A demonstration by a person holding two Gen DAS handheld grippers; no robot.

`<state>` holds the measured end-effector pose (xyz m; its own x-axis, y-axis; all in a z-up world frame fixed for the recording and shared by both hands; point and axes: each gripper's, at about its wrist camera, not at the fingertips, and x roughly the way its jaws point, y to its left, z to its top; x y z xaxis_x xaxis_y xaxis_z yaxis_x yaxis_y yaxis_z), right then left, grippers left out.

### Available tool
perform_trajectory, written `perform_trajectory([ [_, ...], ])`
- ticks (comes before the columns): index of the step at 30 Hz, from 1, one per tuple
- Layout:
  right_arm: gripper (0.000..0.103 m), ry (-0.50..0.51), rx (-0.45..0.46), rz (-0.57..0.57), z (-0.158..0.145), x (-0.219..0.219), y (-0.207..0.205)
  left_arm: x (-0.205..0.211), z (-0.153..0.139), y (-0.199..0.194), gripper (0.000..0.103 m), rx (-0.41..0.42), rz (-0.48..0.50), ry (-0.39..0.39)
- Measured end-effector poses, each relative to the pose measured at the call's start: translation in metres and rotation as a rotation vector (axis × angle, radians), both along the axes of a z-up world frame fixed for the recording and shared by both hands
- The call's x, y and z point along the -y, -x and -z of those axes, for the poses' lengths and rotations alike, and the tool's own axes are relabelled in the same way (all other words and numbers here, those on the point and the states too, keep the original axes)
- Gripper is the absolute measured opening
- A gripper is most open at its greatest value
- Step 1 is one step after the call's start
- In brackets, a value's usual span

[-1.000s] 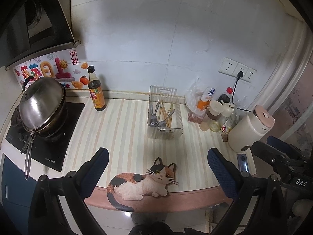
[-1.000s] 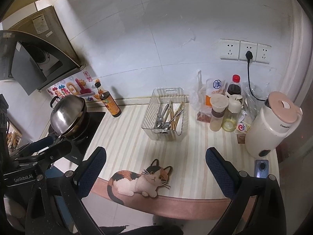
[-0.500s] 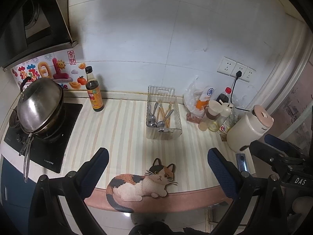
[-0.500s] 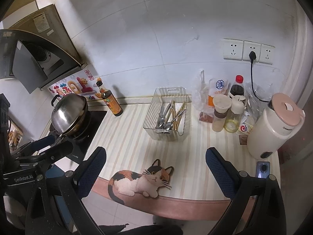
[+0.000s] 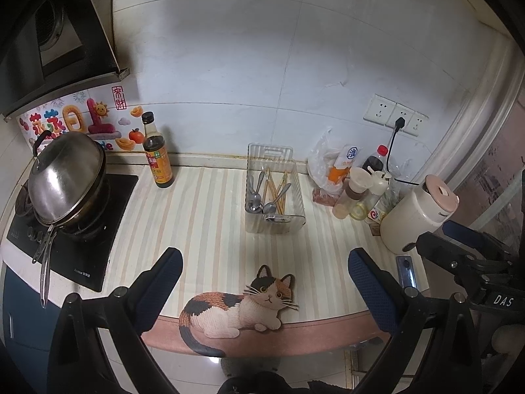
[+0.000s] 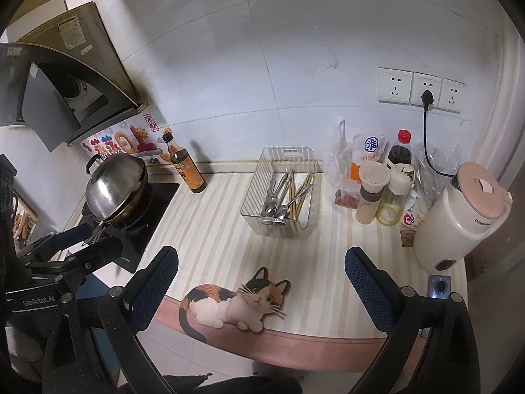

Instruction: Organize utensils

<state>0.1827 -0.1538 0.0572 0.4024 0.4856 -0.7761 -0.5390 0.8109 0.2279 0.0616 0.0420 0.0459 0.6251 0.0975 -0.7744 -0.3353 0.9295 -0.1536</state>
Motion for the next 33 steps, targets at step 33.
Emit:
perform_trajectory([
  [33,0.103,0.004,0.001,-0.016,0.0012,0.0004,-0.0003,0.0013,-0.0028,-0.0014,0.103,-0.001,0.015,0.000],
])
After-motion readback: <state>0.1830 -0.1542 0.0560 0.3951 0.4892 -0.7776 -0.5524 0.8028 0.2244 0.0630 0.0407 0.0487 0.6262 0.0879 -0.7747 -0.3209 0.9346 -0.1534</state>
